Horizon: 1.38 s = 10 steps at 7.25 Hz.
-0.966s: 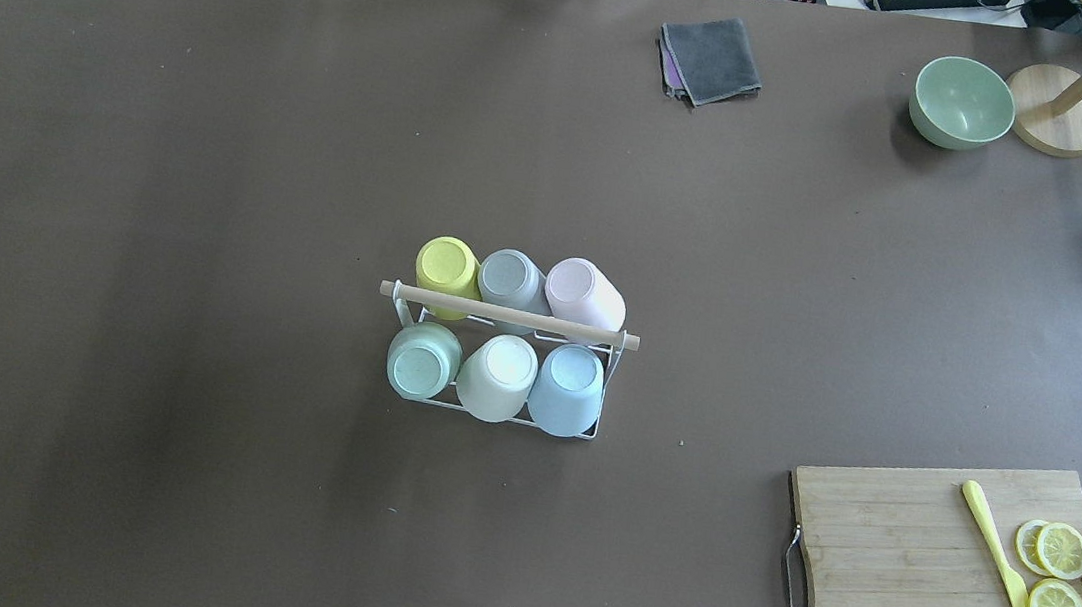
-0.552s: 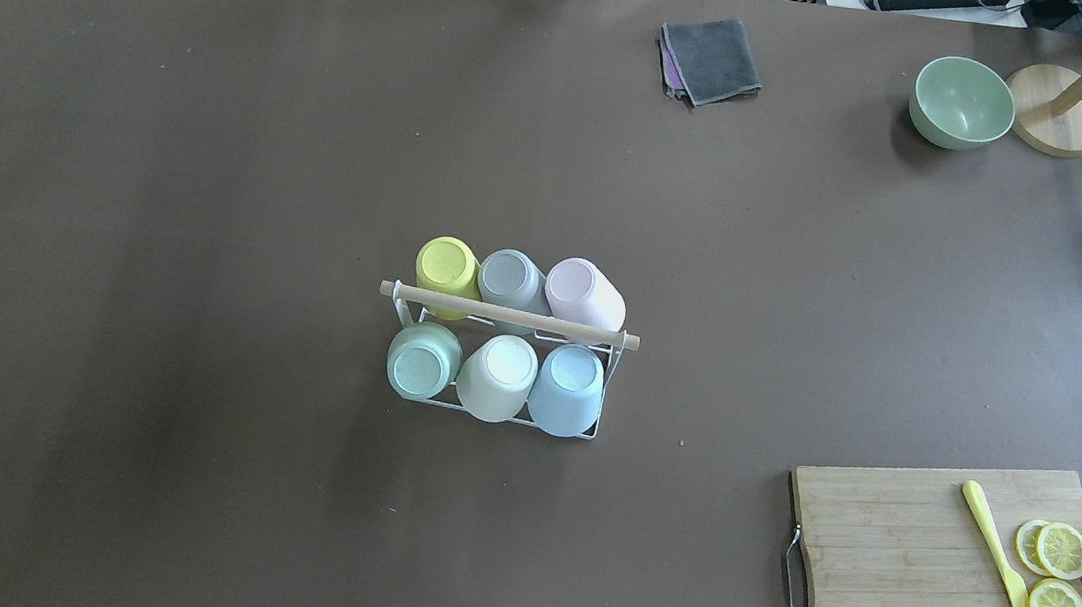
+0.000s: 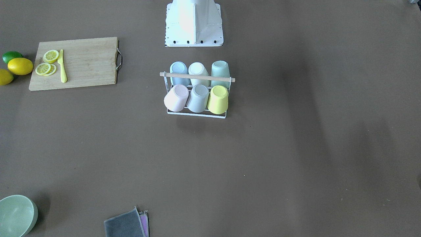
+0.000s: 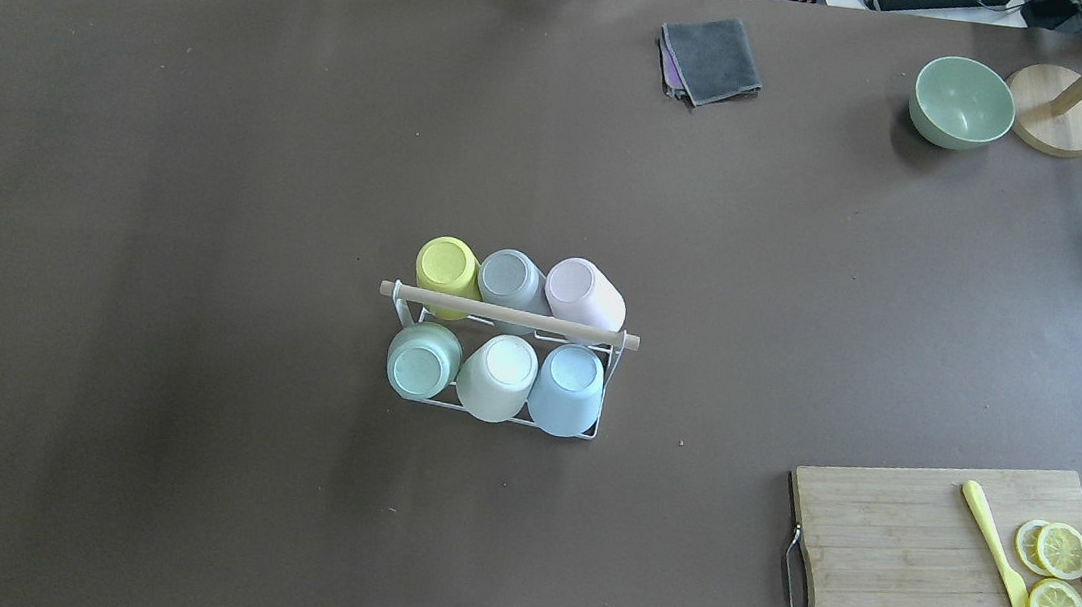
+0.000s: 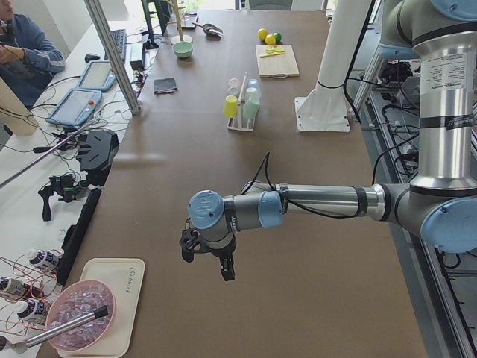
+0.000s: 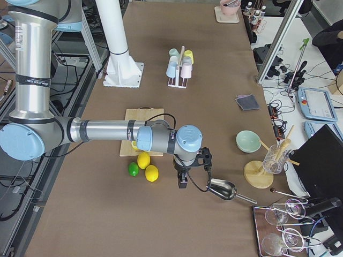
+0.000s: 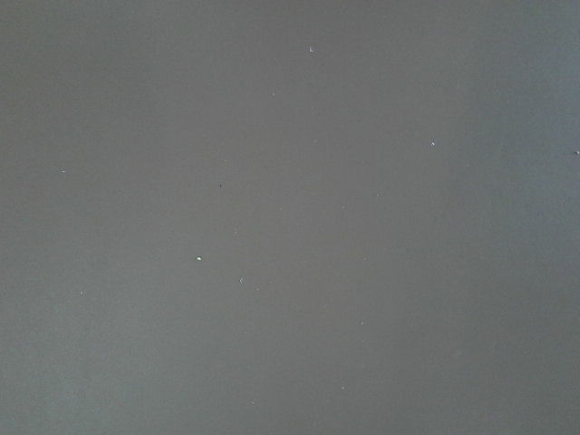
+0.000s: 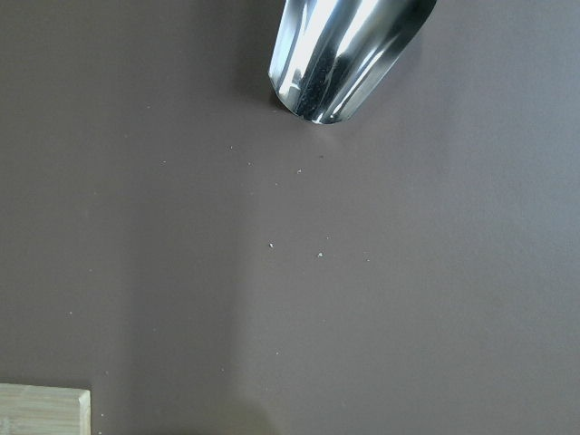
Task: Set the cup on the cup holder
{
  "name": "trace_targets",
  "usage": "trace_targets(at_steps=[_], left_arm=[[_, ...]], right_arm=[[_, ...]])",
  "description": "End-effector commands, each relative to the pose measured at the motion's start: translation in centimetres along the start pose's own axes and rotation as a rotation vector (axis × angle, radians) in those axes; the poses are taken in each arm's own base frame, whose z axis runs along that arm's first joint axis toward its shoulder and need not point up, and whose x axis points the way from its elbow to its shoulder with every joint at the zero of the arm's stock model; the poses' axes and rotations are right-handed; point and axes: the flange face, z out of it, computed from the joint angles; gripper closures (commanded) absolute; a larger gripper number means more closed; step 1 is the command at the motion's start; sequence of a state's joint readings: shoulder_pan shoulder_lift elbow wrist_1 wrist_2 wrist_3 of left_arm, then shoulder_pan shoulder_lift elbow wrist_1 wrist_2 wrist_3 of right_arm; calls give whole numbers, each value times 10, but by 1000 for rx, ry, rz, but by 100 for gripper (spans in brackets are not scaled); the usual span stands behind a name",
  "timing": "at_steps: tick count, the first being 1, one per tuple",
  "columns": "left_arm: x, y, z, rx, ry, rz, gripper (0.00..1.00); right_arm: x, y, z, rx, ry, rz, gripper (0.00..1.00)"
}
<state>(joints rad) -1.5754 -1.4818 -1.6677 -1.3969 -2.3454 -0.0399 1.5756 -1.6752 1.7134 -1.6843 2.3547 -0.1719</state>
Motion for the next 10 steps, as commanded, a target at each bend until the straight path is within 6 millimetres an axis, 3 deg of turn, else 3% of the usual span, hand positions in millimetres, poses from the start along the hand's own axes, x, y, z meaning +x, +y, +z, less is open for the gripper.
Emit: trace_targets(at_steps=[1, 10], left_arm=[[0, 0, 0, -1, 0, -1, 1], [0, 0, 0, -1, 0, -1, 1]], right_arm=[[0, 0, 1, -1, 0, 1, 0], [1, -5, 0, -1, -2, 2, 0]])
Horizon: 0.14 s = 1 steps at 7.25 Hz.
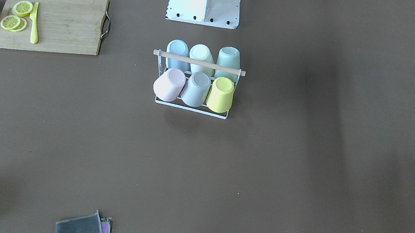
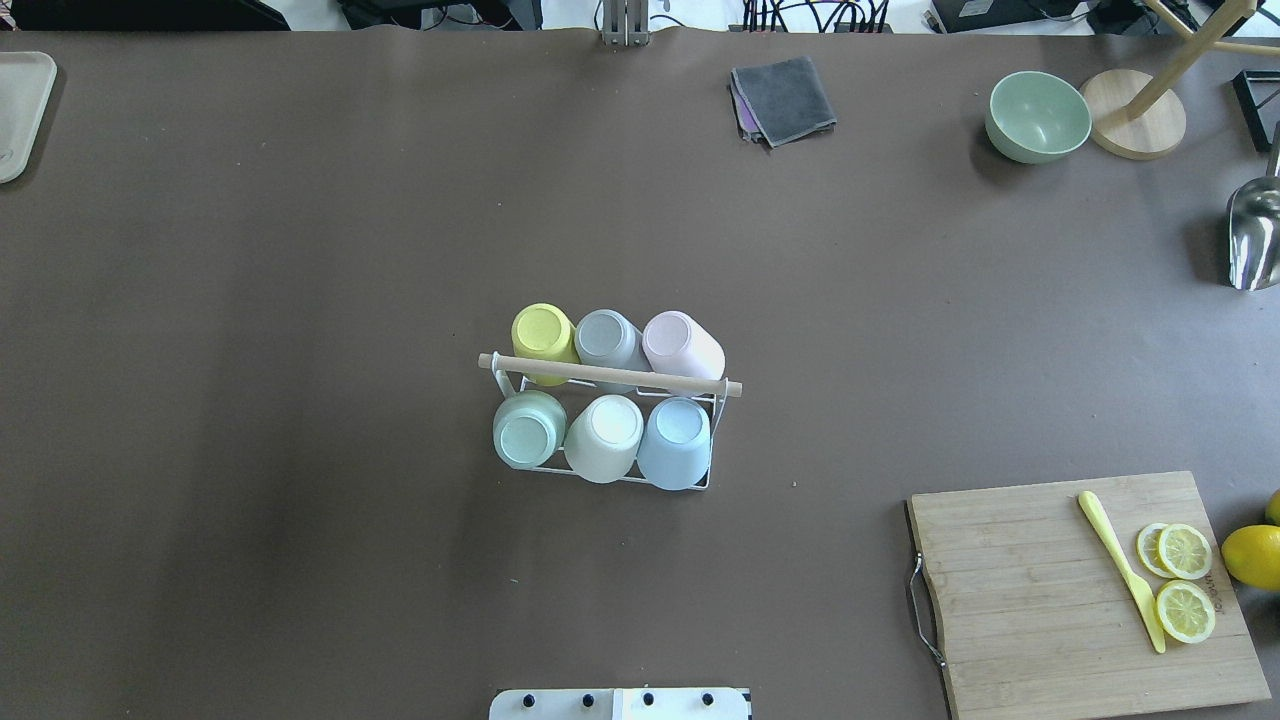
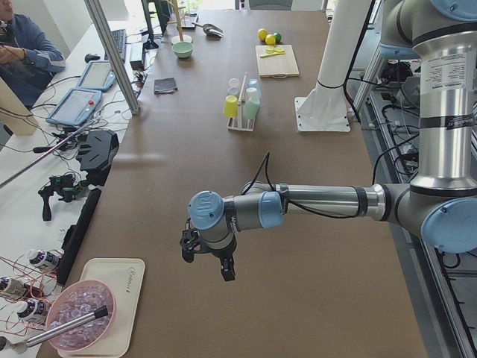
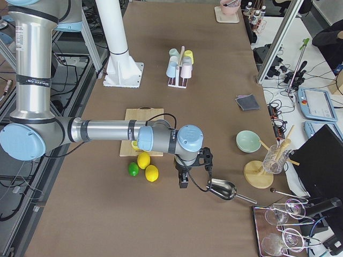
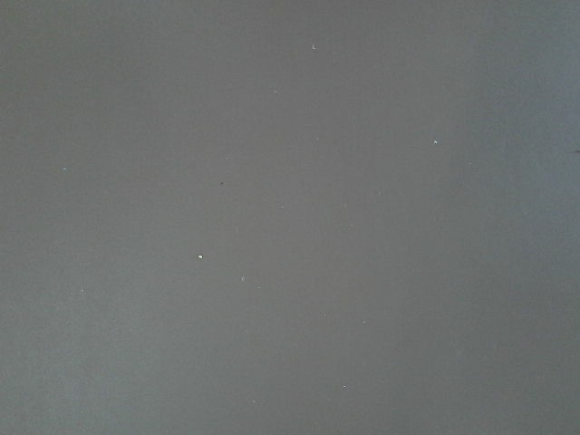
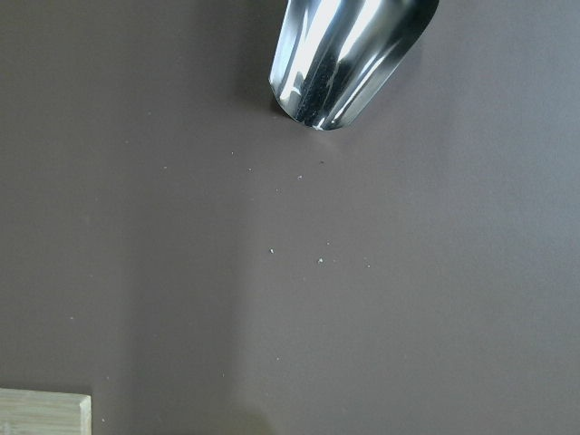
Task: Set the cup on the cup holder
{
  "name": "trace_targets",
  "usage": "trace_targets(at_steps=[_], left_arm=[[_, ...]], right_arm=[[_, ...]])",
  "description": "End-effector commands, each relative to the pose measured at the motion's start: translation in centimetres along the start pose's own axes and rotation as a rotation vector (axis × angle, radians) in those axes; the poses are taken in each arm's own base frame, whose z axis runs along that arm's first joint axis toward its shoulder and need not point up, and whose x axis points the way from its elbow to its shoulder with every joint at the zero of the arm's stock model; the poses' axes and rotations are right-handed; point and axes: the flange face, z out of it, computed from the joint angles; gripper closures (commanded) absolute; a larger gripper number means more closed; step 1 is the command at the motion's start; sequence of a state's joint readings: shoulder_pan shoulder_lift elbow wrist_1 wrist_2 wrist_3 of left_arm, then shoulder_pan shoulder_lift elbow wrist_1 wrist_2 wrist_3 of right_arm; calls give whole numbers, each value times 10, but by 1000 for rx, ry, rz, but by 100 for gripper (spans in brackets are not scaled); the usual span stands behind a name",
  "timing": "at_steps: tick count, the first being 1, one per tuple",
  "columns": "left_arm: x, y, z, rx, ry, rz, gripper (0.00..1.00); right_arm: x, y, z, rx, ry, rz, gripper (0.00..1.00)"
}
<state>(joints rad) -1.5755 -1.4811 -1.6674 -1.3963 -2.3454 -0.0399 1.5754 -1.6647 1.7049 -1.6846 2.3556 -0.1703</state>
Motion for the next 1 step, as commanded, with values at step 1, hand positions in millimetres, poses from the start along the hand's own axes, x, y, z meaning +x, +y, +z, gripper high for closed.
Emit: trace_targets(at_steps=[1], left_arm=[[0, 0, 0, -1, 0, -1, 1]], right_arm=[[0, -1, 0, -1, -2, 1, 0]])
